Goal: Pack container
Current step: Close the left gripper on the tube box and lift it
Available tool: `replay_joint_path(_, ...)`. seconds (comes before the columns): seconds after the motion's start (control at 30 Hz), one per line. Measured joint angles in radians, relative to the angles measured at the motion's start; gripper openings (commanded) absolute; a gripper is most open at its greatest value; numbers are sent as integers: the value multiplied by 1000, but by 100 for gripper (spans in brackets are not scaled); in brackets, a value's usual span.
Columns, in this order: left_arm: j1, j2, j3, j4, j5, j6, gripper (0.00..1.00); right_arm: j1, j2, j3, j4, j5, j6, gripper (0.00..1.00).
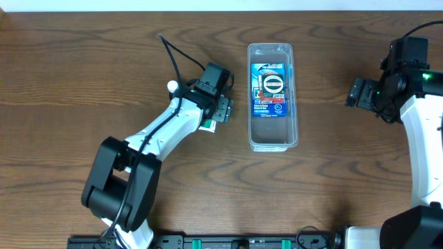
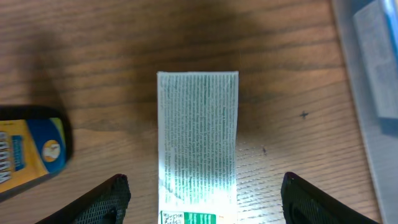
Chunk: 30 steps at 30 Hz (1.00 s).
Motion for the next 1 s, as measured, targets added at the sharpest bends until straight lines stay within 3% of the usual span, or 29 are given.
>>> replay_joint_path(1.0,0,108,0,38,9,-4,79,0,0,0,0,0,0,99)
